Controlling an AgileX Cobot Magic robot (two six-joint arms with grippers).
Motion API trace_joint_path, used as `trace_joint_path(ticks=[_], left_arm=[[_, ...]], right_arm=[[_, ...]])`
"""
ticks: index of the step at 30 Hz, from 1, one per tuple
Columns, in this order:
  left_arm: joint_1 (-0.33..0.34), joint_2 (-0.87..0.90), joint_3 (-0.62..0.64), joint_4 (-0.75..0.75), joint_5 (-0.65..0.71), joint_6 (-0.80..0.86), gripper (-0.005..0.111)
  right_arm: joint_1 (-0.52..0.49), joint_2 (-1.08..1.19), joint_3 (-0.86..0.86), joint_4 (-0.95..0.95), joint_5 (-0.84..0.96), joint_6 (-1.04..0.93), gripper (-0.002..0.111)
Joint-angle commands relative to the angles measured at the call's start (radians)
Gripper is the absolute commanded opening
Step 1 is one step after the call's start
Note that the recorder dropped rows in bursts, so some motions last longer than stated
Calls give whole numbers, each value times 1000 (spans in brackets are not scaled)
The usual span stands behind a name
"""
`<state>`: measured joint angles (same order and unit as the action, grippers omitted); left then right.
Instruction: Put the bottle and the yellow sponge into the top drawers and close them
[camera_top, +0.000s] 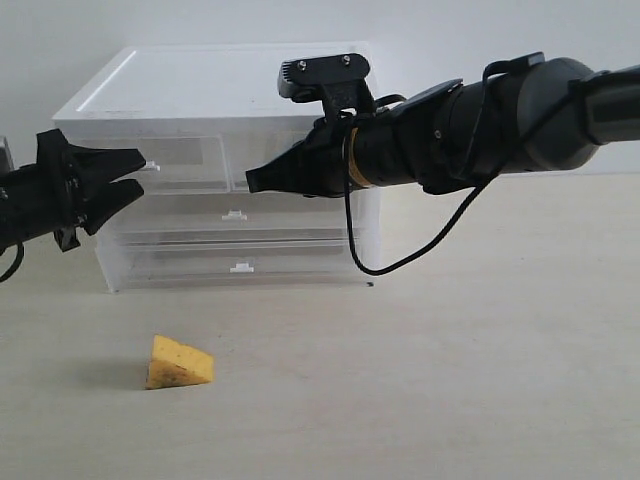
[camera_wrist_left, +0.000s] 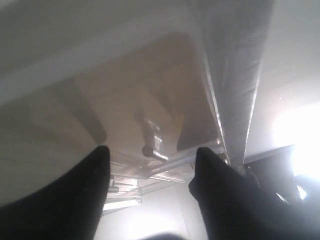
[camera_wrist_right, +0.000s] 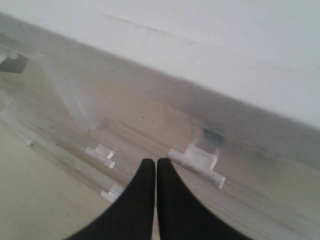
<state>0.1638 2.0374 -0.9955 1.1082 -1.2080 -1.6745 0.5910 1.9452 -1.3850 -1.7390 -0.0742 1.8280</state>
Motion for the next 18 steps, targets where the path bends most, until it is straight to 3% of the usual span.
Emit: trace_joint_path(ticks=[1,7,12,18], left_arm=[[-10,-1,-6,-6,-13,-20,49],[-68,-1,-16,-27,-13,4,49],[-64,1,-36,-21,-13,8,49],[-64,35,-40,-48,-13,25,34]], right_arm=[[-3,-3,0,-3,26,-6,0],[-3,-3,0,-3,14,-6,0],[-3,-3,0,-3,-5,-4,0],[-3,-3,0,-3,3,-4,0]])
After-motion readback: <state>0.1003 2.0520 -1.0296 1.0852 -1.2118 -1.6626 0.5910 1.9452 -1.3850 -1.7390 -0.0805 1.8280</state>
